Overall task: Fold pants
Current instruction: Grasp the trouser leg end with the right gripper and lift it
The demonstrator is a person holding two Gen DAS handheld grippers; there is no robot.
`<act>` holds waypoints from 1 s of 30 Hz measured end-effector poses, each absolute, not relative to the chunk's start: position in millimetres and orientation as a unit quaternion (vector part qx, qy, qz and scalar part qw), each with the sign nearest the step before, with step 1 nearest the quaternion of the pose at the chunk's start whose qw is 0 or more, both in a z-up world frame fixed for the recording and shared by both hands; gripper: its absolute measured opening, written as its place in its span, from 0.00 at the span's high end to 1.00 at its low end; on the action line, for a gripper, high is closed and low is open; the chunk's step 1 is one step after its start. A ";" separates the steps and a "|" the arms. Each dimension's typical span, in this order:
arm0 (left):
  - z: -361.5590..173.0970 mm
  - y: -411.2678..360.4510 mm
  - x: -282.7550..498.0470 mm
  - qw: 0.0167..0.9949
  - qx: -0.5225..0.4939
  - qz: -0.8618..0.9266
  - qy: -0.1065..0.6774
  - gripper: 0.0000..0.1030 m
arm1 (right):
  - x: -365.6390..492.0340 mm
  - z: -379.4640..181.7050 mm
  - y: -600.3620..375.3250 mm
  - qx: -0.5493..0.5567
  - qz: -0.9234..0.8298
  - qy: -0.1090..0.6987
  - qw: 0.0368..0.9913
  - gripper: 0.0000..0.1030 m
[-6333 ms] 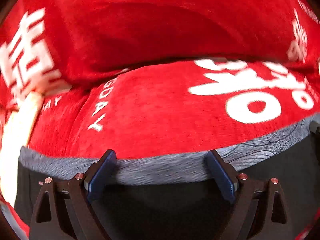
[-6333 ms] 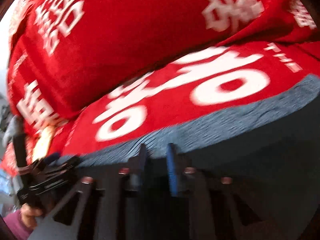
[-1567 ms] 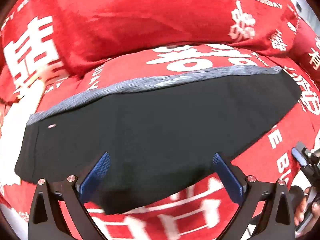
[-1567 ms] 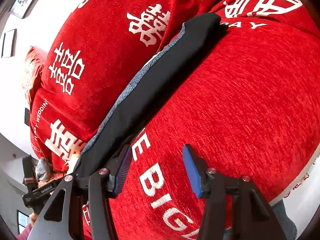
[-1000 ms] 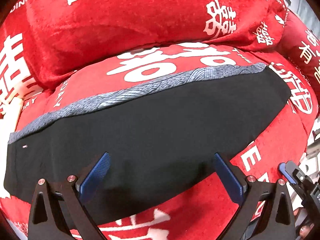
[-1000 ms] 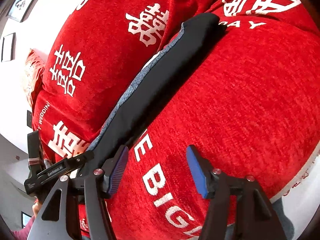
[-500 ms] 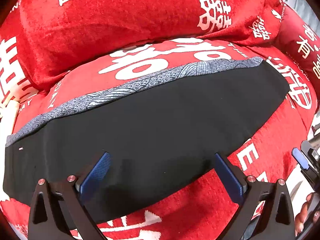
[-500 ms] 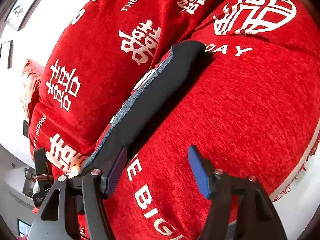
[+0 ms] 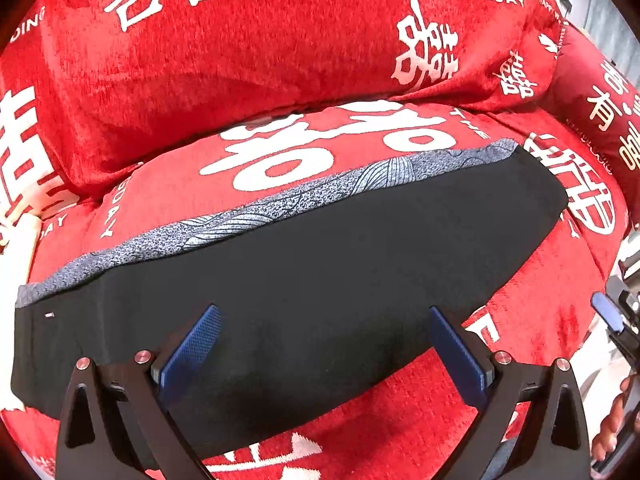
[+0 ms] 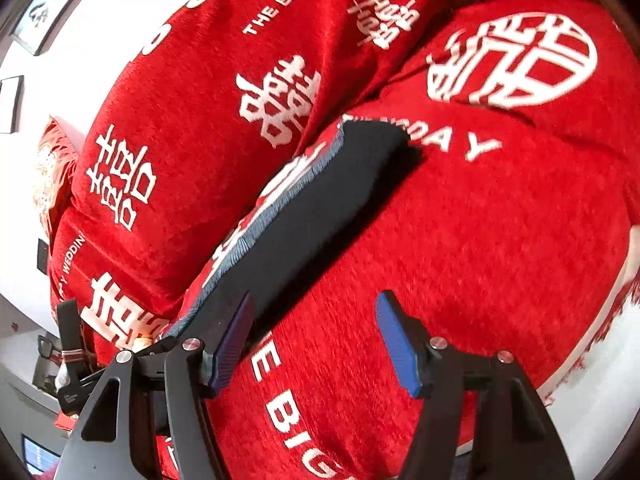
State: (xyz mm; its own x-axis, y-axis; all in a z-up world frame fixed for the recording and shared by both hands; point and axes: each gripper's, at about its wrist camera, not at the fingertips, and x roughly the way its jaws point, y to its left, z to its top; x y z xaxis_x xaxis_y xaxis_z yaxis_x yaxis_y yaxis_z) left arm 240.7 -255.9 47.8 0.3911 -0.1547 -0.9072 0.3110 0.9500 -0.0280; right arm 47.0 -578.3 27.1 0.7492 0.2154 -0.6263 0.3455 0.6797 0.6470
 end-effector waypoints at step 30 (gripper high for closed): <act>-10.3 -312.5 274.2 0.801 0.065 -0.123 0.582 0.00 | 141.2 -33.1 -640.5 0.494 -0.035 0.372 0.785 0.34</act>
State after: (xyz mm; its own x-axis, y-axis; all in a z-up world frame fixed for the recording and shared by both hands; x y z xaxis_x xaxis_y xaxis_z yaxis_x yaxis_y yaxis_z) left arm 274.2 -312.5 -10.3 0.2919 -0.1206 -0.9488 0.2724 0.9614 -0.0384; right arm 141.2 -640.5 -33.1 0.7212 0.3126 -0.6182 0.4216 0.5101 0.7497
